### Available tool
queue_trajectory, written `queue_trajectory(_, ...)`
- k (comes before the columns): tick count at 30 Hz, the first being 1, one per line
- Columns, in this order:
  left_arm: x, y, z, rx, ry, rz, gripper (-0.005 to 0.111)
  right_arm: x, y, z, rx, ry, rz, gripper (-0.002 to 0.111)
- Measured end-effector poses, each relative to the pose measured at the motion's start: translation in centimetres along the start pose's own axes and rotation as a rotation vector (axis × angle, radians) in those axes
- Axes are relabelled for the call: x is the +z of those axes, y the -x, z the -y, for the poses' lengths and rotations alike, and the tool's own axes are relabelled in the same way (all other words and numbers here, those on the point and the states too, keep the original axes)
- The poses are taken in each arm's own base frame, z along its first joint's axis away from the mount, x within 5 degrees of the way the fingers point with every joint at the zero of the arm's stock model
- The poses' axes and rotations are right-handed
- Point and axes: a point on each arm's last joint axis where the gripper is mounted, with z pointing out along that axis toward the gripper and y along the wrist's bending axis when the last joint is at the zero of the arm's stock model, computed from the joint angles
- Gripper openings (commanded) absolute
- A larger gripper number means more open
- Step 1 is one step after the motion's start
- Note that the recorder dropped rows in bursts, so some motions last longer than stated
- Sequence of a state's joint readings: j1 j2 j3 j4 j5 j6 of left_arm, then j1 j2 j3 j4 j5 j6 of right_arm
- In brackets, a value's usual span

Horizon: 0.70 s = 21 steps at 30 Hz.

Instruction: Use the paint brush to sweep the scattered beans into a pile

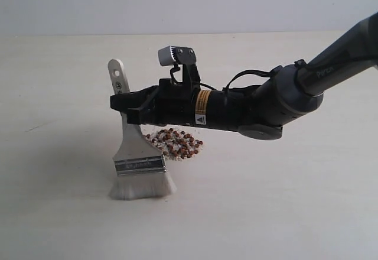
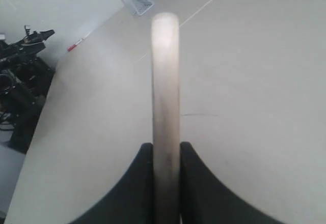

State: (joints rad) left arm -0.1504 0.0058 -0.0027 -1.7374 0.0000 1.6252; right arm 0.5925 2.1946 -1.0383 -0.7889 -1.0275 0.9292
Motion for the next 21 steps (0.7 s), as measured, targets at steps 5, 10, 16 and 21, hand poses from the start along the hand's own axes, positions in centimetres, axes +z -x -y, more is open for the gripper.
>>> queue_trajectory(5,0.0,0.0,0.0,0.000,0.000,0.000,0.000,0.0,0.3,0.5,-0.058,-0.053,0.029,0.000)
queue_trajectory(10,0.0,0.0,0.0,0.000,0.000,0.000,0.000,-0.1,0.7,1.0,-0.107,-0.119,0.064,0.000)
queue_trajectory(16,0.0,0.0,0.0,0.000,0.000,0.000,0.000,-0.2,1.1,1.5,-0.132,-0.180,0.104,0.000)
queue_trajectory(21,0.0,0.0,0.0,0.000,0.000,0.000,0.000,-0.2,1.3,1.8,-0.141,-0.214,0.123,0.000)
